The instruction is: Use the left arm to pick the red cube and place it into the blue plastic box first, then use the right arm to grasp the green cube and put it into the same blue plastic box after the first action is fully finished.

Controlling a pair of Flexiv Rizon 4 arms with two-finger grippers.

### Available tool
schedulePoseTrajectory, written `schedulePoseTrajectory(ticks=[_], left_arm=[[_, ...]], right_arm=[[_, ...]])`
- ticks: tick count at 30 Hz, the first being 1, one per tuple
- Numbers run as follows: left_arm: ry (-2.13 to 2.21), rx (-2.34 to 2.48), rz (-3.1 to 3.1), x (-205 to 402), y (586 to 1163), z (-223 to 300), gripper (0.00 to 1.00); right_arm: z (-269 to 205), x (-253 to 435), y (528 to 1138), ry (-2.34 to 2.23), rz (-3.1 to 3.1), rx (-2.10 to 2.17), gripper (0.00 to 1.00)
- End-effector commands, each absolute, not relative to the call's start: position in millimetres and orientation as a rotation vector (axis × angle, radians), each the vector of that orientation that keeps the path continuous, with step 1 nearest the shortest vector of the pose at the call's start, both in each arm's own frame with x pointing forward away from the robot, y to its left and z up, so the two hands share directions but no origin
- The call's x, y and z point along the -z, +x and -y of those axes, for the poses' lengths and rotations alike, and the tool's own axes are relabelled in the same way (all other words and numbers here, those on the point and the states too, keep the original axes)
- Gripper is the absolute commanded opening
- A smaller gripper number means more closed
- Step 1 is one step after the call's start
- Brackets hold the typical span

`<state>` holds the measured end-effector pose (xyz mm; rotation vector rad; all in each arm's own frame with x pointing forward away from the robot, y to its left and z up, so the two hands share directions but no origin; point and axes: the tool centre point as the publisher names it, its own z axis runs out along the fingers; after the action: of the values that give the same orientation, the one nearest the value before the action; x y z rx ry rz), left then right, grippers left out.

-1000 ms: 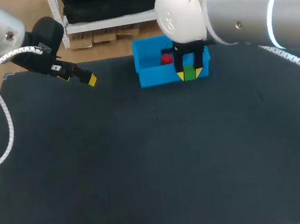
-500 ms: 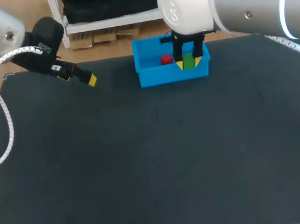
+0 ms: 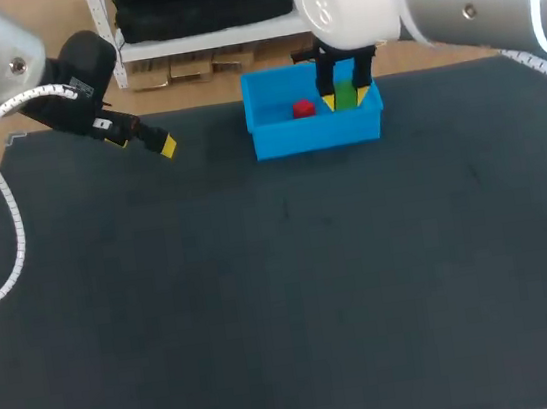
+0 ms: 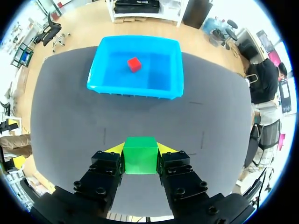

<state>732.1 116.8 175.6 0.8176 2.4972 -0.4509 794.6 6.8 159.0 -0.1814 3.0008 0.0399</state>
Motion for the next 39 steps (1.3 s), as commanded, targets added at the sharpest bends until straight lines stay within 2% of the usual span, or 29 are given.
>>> schedulePoseTrajectory(ticks=[1, 11, 39], left_arm=[[0.817, 0.453, -2.494, -175, 732, -117, 1.00], [0.817, 0.453, -2.494, -175, 732, -117, 1.00], [0.817, 0.453, -2.494, -175, 732, -117, 1.00]], right_arm=[[-2, -167, 790, -0.173, -2.942, -0.101, 0.00], [-8, -181, 804, -0.177, -2.750, -0.271, 0.00], [-17, -201, 860, -0.259, -2.597, -0.297, 0.00]])
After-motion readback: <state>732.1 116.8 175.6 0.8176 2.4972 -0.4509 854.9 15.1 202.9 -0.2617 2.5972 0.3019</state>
